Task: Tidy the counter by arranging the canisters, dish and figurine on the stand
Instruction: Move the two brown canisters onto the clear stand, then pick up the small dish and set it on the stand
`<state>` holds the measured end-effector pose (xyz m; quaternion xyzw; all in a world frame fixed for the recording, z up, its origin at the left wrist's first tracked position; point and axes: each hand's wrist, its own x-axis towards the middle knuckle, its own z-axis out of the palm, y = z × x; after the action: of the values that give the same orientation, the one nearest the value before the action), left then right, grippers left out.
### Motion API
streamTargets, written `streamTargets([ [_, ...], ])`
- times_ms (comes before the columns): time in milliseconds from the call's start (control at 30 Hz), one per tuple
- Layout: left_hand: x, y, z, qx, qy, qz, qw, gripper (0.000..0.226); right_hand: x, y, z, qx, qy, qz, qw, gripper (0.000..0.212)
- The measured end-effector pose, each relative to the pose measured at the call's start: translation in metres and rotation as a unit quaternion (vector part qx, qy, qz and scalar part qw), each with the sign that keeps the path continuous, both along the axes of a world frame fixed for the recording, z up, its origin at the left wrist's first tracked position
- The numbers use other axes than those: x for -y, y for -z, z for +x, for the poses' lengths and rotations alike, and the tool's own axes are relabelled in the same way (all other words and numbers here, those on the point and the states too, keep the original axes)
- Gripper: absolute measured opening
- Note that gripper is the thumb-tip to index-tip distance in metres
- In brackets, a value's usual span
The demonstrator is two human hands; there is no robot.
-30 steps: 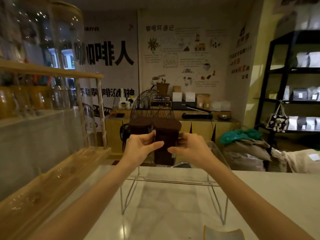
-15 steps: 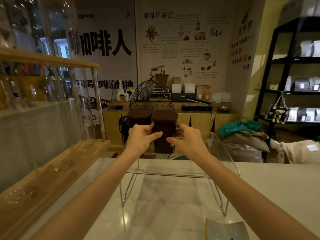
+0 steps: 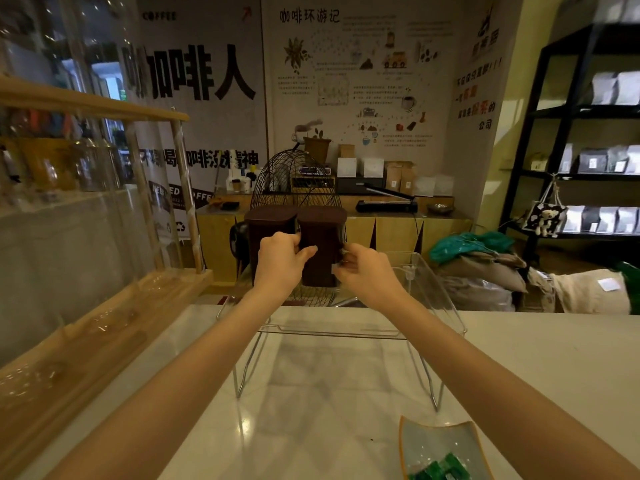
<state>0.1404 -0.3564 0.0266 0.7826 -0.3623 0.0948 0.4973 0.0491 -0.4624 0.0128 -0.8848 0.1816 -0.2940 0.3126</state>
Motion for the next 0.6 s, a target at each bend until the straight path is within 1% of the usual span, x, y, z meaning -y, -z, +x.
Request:
streamTargets([
  [167,0.0,0.001,-0.001,0.037,-0.03,0.025,0.999,0.032,-0.002,0.001,-0.002,-0.011,-0.022,0.014,1.0,0.03],
  [267,0.0,0.001,-0.003,0.064,-0.044,0.056,0.995,0.032,-0.006,-0.004,-0.01,-0.059,-0.027,-0.001,0.998,0.039],
  [333,0.0,0.002,-0.006,0.076,-0.051,0.073,0.993,0.035,-0.01,-0.006,-0.021,-0.117,-0.031,-0.045,0.992,0.042],
  [400,-0.001,0.004,-0.011,0.076,-0.052,0.088,0.992,0.041,-0.016,-0.007,-0.038,-0.151,-0.046,-0.106,0.982,0.041],
  [500,-0.001,0.007,-0.019,0.07,-0.042,0.116,0.99,0.06,-0.026,-0.005,-0.069,-0.159,-0.049,-0.223,0.961,0.042],
  [600,-0.003,0.009,-0.029,0.051,-0.032,0.119,0.991,0.079,-0.036,0.005,-0.104,-0.151,-0.059,-0.298,0.941,0.044],
])
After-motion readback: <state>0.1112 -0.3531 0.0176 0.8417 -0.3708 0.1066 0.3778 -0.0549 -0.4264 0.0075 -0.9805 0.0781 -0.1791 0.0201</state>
